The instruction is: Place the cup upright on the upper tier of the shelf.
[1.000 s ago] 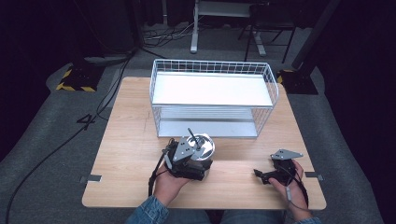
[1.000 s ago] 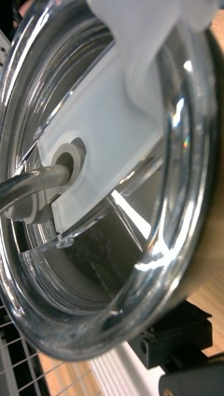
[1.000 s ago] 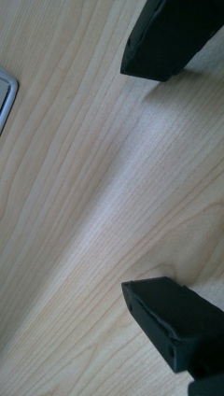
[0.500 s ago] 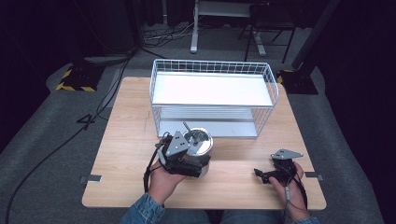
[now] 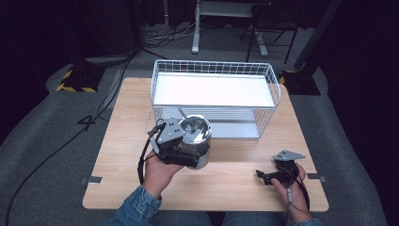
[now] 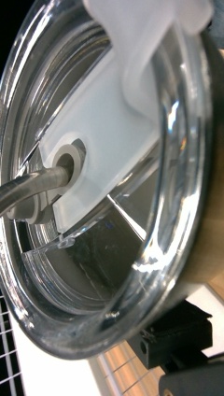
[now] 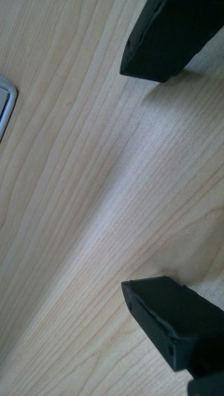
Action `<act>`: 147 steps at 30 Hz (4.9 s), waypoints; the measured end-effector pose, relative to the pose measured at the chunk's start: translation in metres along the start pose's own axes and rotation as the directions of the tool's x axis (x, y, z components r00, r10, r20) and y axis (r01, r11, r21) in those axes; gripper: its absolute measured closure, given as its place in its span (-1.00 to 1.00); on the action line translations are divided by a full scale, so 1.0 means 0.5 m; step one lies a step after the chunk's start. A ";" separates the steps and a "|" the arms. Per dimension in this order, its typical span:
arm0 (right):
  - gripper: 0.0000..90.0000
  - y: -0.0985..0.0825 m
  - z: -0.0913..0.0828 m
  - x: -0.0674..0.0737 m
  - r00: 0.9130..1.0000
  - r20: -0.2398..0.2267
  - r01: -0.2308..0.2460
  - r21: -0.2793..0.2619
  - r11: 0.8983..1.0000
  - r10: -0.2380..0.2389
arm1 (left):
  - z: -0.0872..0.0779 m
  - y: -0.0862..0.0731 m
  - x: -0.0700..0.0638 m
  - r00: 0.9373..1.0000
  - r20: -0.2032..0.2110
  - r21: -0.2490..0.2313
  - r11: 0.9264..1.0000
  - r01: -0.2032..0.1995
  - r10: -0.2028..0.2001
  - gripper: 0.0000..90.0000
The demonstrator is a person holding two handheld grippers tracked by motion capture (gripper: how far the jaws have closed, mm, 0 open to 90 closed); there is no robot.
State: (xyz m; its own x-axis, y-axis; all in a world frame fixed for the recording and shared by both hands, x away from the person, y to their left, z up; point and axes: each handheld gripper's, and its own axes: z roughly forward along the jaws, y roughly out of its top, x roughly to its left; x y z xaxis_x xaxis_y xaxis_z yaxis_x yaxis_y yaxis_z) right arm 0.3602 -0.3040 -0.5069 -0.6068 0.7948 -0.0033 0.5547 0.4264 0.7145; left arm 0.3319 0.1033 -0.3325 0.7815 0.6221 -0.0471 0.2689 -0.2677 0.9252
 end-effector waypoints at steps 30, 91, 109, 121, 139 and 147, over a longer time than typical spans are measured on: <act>-0.99 0.002 0.002 -0.001 1.000 0.017 -0.016 0.001 1.000 0.016 | -0.028 0.127 0.058 0.998 -0.051 -0.102 0.994 0.033 -0.038 -0.92; -0.98 0.001 0.000 0.005 1.000 0.021 -0.023 -0.002 1.000 0.024 | 0.165 0.310 0.222 0.971 -0.211 -0.132 0.988 0.084 -0.111 -0.92; -0.98 0.001 0.000 0.006 1.000 0.015 -0.017 0.000 1.000 0.017 | 0.205 0.296 0.242 0.963 -0.240 -0.072 0.992 0.106 -0.121 -0.92; -0.98 0.001 0.000 0.006 1.000 0.015 -0.016 0.000 1.000 0.016 | 0.211 0.293 0.234 0.964 -0.245 -0.056 0.994 0.095 -0.106 -0.93; -0.98 0.001 0.000 0.006 1.000 0.015 -0.019 -0.001 1.000 0.019 | 0.218 0.288 0.223 0.960 -0.269 -0.078 0.995 0.065 -0.083 -1.00; -0.98 0.001 0.000 0.006 1.000 0.015 -0.020 -0.001 1.000 0.020 | 0.194 0.286 0.219 0.965 -0.255 -0.108 0.993 0.040 -0.066 -1.00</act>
State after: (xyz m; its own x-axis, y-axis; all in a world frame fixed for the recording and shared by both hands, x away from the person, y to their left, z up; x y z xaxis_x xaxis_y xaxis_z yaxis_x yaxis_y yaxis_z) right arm 0.3586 -0.3013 -0.5067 -0.5870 0.8096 -0.0001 0.5658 0.4103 0.7152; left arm 0.5103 0.0617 -0.2417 0.5929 0.8052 -0.0110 0.2373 -0.1617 0.9579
